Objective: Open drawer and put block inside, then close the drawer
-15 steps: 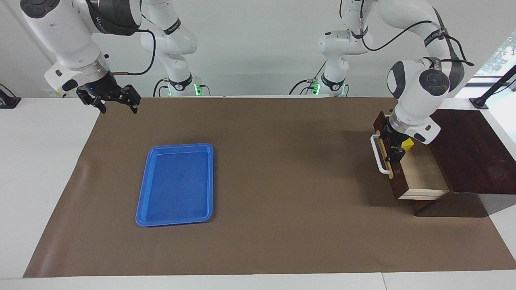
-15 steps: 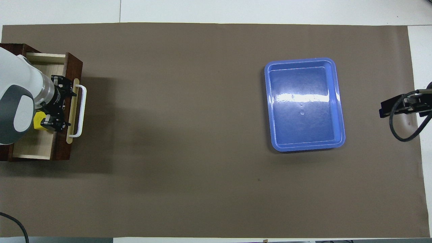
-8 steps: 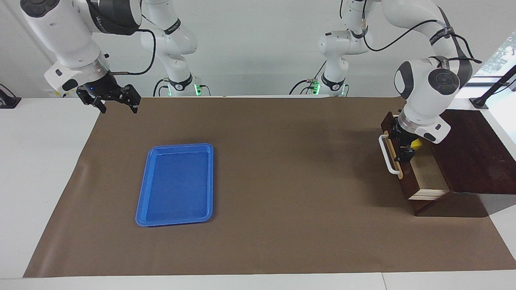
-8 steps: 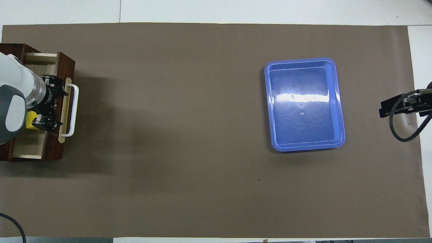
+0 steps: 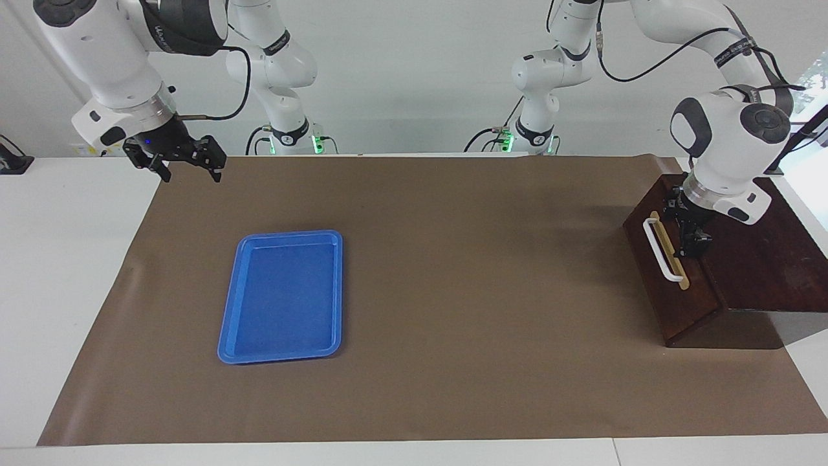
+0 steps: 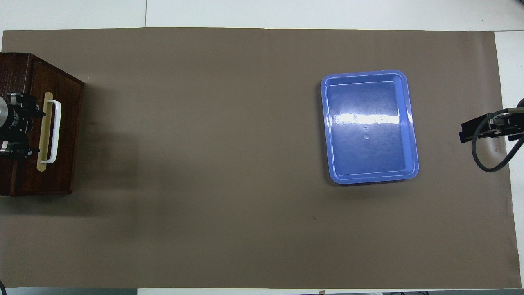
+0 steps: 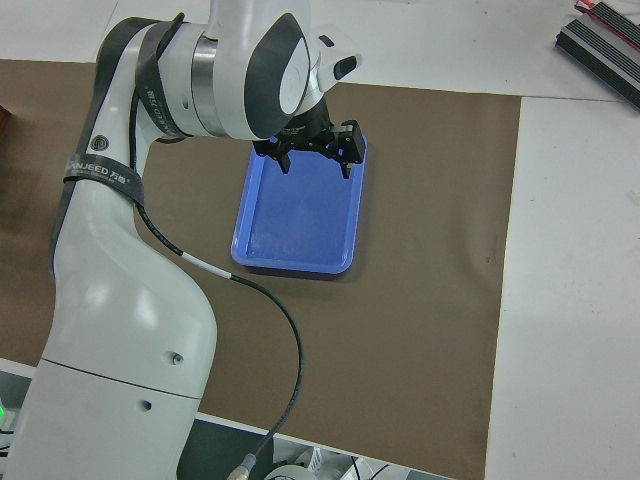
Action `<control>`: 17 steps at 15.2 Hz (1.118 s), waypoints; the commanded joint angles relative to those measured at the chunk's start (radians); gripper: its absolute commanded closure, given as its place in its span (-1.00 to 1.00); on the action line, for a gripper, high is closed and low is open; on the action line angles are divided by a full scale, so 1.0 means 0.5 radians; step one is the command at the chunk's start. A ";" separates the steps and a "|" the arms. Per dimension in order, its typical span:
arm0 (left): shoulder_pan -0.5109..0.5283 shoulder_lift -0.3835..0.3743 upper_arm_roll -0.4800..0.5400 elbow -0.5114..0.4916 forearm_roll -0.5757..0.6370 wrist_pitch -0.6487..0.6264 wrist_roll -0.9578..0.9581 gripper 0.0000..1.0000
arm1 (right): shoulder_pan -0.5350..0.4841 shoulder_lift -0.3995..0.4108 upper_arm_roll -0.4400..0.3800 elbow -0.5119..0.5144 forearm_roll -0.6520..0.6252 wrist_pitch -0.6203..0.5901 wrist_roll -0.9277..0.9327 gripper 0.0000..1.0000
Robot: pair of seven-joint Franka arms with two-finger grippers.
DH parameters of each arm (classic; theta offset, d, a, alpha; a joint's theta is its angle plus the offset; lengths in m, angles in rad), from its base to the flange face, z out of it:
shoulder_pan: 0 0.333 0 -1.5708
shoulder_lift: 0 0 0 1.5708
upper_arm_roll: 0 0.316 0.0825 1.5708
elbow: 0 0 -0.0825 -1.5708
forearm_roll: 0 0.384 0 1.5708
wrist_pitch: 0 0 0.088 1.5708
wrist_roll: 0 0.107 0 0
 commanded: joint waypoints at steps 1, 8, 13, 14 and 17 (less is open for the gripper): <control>0.038 -0.027 -0.009 -0.047 0.045 0.025 0.034 -1.00 | -0.017 -0.004 0.018 -0.007 0.015 0.015 0.022 -1.00; 0.051 -0.033 -0.021 -0.031 0.014 -0.091 0.243 -1.00 | -0.017 -0.004 0.018 -0.007 0.018 0.015 0.022 -1.00; -0.170 -0.147 -0.034 -0.004 -0.057 -0.291 0.322 -1.00 | -0.017 -0.004 0.018 -0.007 0.018 0.015 0.022 -1.00; -0.207 -0.199 -0.034 -0.007 -0.066 -0.318 0.390 -1.00 | -0.017 -0.004 0.018 -0.007 0.018 0.015 0.019 -1.00; -0.222 -0.236 -0.043 0.088 -0.219 -0.468 0.763 -1.00 | -0.017 -0.004 0.018 -0.004 0.018 0.015 0.019 -1.00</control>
